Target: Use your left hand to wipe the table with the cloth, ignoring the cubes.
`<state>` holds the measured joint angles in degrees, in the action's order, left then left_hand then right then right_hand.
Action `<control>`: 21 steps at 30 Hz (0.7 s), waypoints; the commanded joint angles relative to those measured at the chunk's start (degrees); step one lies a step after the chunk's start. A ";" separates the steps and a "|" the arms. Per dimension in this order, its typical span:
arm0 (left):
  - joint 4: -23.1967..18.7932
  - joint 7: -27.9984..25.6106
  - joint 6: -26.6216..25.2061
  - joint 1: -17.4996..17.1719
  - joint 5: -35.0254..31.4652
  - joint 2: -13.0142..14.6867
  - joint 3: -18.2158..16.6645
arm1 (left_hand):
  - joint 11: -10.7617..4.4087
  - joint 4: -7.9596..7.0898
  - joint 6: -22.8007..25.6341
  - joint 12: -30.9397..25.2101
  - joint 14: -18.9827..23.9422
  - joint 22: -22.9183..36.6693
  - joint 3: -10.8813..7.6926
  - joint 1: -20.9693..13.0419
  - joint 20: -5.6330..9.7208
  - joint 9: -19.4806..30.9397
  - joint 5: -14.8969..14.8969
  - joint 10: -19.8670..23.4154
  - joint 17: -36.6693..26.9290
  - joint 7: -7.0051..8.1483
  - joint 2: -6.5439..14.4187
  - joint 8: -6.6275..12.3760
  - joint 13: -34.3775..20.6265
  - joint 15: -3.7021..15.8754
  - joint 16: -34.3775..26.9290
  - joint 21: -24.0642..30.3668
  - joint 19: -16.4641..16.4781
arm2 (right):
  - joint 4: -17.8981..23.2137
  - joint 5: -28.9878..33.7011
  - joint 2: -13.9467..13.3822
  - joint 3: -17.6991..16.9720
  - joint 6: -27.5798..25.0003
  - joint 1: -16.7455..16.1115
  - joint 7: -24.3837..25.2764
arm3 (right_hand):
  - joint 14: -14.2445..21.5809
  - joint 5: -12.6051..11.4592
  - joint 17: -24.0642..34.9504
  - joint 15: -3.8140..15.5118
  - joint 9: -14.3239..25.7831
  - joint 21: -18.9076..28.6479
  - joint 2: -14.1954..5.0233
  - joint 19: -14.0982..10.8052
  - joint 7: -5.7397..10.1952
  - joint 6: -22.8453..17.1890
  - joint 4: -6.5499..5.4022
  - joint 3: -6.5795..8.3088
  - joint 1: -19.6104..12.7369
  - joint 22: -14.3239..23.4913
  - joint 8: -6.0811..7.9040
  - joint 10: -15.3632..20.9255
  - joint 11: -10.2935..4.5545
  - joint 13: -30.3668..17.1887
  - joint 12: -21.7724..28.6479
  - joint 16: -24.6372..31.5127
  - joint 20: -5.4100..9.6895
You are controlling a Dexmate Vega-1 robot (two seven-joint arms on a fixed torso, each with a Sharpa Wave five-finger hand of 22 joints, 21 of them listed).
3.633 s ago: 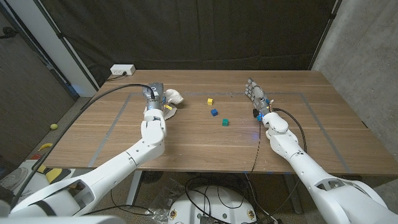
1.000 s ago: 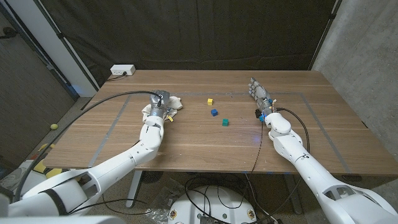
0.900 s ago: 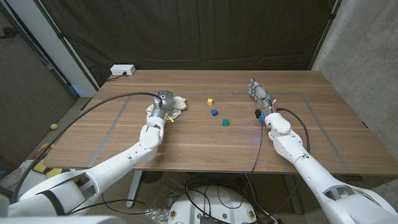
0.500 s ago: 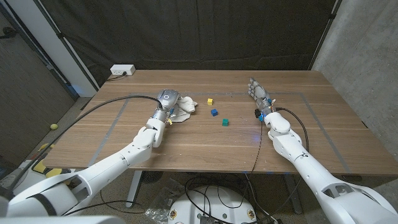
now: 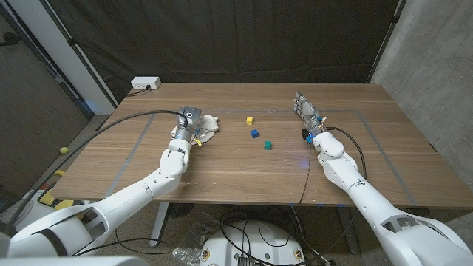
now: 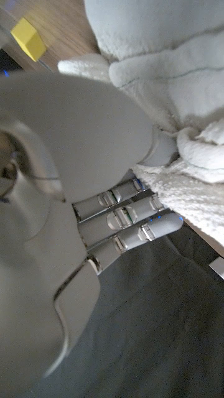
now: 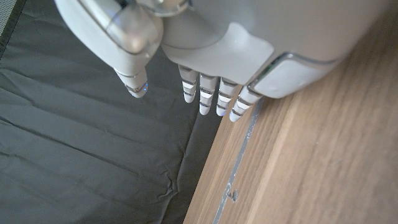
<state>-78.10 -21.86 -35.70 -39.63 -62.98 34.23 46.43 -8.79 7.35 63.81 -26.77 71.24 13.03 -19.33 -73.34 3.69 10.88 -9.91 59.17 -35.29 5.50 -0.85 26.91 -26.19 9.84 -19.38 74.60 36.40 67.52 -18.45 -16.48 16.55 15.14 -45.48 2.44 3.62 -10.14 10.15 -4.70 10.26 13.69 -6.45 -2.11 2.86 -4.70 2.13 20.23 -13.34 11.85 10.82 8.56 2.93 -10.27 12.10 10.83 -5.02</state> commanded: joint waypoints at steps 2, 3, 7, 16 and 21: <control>3.30 17.48 -17.78 2.96 -6.17 -1.73 3.44 | -3.05 -0.24 1.62 0.14 3.84 -0.15 -0.92 -0.08 6.92 0.28 -0.29 3.51 0.00 -1.16 0.30 0.01 -0.37 3.58 0.34 0.63 0.18 | -0.30 0.28 0.12 0.41 -0.23 0.48 -0.01 | 0.35 0.05 0.01 -0.20 0.30 -0.01 -0.01 -0.24 0.05 -0.46 0.19 -0.28 0.49 0.08 0.08 0.42 0.11 -0.31 0.07 -0.23 -0.07; 3.64 18.61 -18.99 3.26 -6.53 -1.97 3.76 | -3.05 -0.25 1.64 0.17 3.88 -0.18 -0.94 -0.07 6.92 0.29 -0.29 3.53 0.00 -1.24 0.31 -0.01 -0.36 3.58 0.35 0.67 0.18 | -0.26 0.32 0.12 0.43 -0.27 0.47 0.07 | 0.35 0.05 0.01 -0.22 0.30 -0.01 -0.02 -0.26 0.03 -0.46 0.20 -0.28 0.49 0.08 0.08 0.43 0.11 -0.31 0.08 -0.23 -0.08; 4.78 20.19 -23.35 3.96 -6.98 -3.15 4.27 | -3.03 -0.25 1.61 0.30 4.14 -0.31 -1.01 -0.05 6.92 0.33 -0.28 3.59 -0.01 -1.40 0.27 -0.16 -0.39 3.60 0.43 1.05 0.39 | -0.17 0.29 0.14 0.45 -0.35 0.40 0.12 | 0.37 0.05 0.00 -0.22 0.30 0.00 -0.03 -0.28 0.04 -0.46 0.21 -0.29 0.49 0.08 0.08 0.40 0.12 -0.31 0.06 -0.23 -0.11; 2.76 19.31 -24.85 3.63 -5.92 -2.28 5.22 | -2.98 -0.20 1.52 0.45 4.58 -0.59 -1.13 -0.07 6.98 0.40 -0.25 3.71 -0.02 -1.67 0.18 -0.47 -0.59 3.60 0.59 1.70 0.70 | 1.02 0.54 -0.19 0.57 -0.47 0.00 0.55 | 0.37 0.04 0.00 -0.21 0.30 -0.04 -0.04 -0.22 0.05 -0.45 0.26 -0.34 0.51 0.08 0.08 0.40 0.07 -0.31 0.05 -0.24 -0.13; 2.22 19.54 -24.88 3.71 -5.93 -1.89 5.92 | -2.97 -0.21 1.40 0.54 4.70 -0.77 -1.21 -0.05 7.03 0.45 -0.24 3.72 -0.01 -1.61 0.16 -0.66 -0.69 3.59 0.73 1.93 0.69 | 2.03 0.54 -0.51 0.50 -0.69 -0.55 0.97 | 0.37 0.03 0.00 -0.17 0.30 -0.04 -0.06 -0.22 0.06 -0.46 0.29 -0.35 0.52 0.08 0.08 0.38 0.08 -0.31 0.03 -0.24 -0.13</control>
<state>-74.89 -4.01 -57.60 -36.27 -68.60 31.83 50.80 -8.71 7.18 63.78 -26.34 72.02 12.23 -19.98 -73.09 3.47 11.09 -9.74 59.27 -35.22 5.48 -0.88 26.12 -26.65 10.06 -18.94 76.09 36.63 67.86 -18.06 -16.44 17.01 14.78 -45.19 2.77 3.62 -10.13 10.15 -4.71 10.26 13.69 -6.45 -2.11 2.86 -4.70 2.45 19.91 -13.34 11.85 10.82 8.56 2.93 -10.27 12.10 10.60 -5.02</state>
